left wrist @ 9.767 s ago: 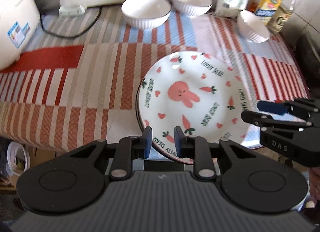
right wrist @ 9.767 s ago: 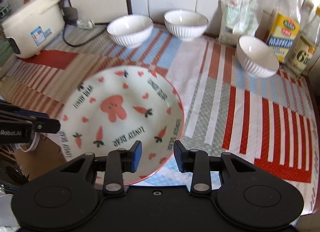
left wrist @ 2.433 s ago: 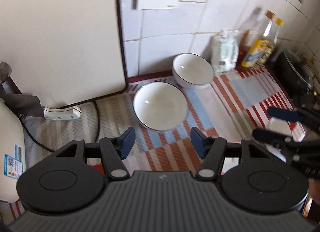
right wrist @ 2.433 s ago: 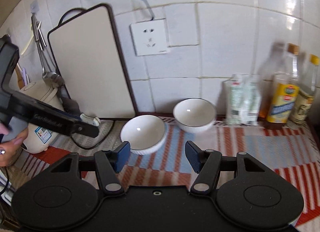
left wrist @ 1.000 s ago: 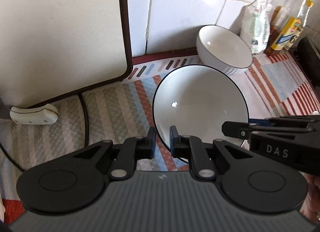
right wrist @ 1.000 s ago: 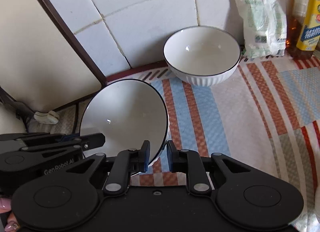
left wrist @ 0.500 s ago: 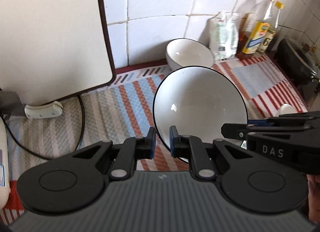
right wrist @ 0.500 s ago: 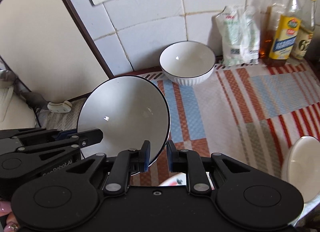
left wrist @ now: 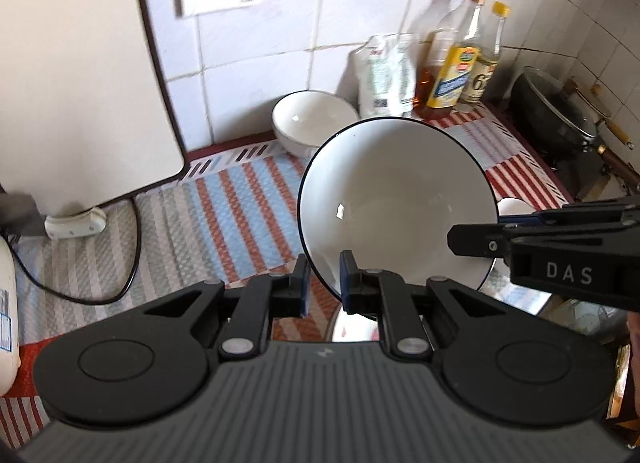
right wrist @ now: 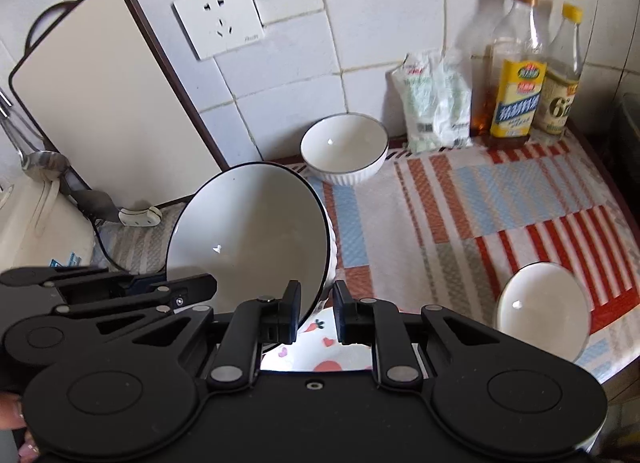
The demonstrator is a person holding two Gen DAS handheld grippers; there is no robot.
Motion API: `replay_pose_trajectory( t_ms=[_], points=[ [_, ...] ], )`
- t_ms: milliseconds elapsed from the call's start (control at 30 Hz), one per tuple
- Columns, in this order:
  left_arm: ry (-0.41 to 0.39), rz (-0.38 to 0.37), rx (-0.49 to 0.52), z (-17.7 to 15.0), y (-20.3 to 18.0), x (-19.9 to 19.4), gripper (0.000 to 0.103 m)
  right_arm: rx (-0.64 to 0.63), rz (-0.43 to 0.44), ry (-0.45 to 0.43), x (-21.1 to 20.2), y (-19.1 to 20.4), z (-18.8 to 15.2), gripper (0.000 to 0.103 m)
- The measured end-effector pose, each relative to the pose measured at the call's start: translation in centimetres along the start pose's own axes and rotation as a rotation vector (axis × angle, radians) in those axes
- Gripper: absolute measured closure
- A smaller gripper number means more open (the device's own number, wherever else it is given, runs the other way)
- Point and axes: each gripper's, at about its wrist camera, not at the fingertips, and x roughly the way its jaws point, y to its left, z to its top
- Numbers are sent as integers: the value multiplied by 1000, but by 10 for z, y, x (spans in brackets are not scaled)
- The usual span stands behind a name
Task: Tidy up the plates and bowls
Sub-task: 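Lift the white bowl with both grippers and carry it toward the first bowl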
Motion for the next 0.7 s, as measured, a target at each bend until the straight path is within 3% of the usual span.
replay_pose_trajectory(
  t_ms=[167, 700],
  points=[
    [-41, 27, 57, 3, -33, -9, 90, 14, -4, -30, -20, -15, -5, 82],
    [43, -28, 127, 28, -137, 26, 90, 122, 5, -90, -48, -115, -23, 82]
  ],
)
